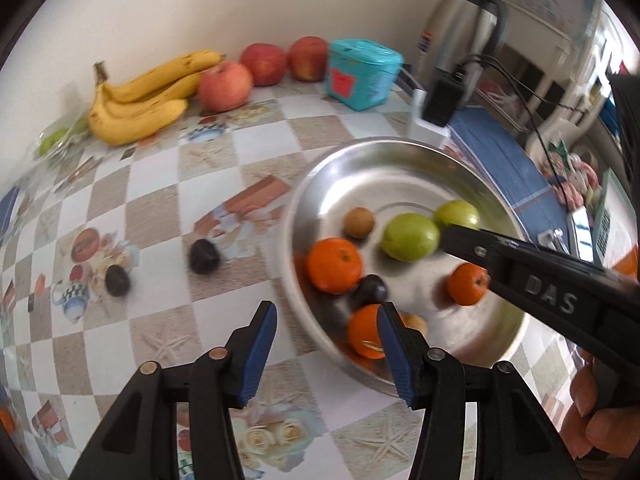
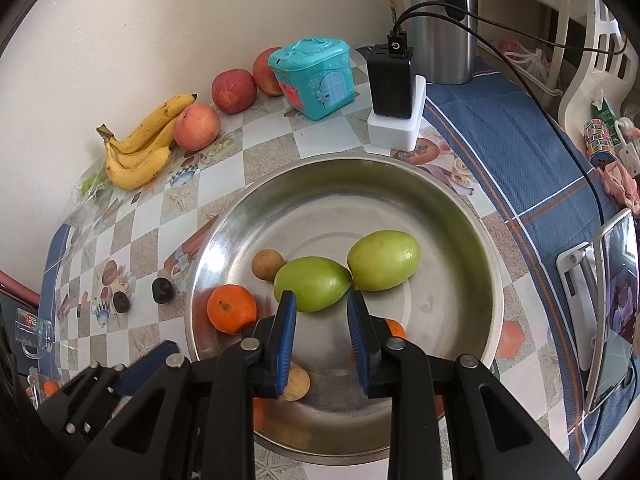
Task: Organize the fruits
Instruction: 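Open the left gripper dropping the orange while the right gripper releases the plum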
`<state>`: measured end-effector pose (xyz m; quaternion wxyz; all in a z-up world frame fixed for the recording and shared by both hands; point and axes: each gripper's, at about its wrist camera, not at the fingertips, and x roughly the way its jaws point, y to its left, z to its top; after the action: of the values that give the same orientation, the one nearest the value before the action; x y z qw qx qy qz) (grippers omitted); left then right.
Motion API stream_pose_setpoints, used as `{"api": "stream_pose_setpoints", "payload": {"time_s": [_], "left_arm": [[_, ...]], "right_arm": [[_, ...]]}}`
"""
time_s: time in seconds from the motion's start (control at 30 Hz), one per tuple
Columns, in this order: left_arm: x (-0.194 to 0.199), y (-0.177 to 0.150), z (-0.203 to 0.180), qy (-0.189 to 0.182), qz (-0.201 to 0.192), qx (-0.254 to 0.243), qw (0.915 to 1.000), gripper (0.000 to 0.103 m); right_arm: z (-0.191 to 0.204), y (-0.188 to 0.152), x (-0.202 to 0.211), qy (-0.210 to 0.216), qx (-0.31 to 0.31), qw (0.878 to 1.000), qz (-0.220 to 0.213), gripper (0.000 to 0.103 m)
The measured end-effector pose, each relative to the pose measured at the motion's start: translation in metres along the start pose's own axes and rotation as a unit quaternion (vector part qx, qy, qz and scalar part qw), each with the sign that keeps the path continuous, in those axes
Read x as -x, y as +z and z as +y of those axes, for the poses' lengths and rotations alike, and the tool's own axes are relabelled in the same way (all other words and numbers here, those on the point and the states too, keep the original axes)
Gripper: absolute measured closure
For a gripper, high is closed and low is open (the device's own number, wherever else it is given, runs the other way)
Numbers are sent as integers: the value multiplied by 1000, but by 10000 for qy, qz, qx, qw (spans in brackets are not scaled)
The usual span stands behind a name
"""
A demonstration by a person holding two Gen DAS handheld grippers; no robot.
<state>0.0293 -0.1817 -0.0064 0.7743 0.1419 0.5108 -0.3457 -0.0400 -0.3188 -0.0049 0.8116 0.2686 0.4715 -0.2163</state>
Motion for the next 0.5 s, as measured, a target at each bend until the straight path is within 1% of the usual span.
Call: {"api": "stream_pose_setpoints", "payload": {"time_s": [0.1, 0.23, 0.3, 0.37, 0.5], "left_arm": [[3, 1, 19, 60, 6, 337, 9994, 47], [7, 1, 51, 218, -12, 871, 9960, 47], [10, 1, 69, 374, -43, 1158, 9926, 47], [14, -1, 86, 453, -84, 1420, 9888, 47], [24, -6, 120, 680, -153, 1901, 9793, 47]], "right_arm": [[1, 0, -1, -13, 22, 10000, 14, 76], [5, -1, -3, -26, 93, 9999, 55, 76], [9, -2, -5, -29, 140, 9999, 77, 76], [12, -3, -6, -36, 191, 9998, 102, 76], [23, -5, -8, -20, 337, 9993, 148, 76]]}}
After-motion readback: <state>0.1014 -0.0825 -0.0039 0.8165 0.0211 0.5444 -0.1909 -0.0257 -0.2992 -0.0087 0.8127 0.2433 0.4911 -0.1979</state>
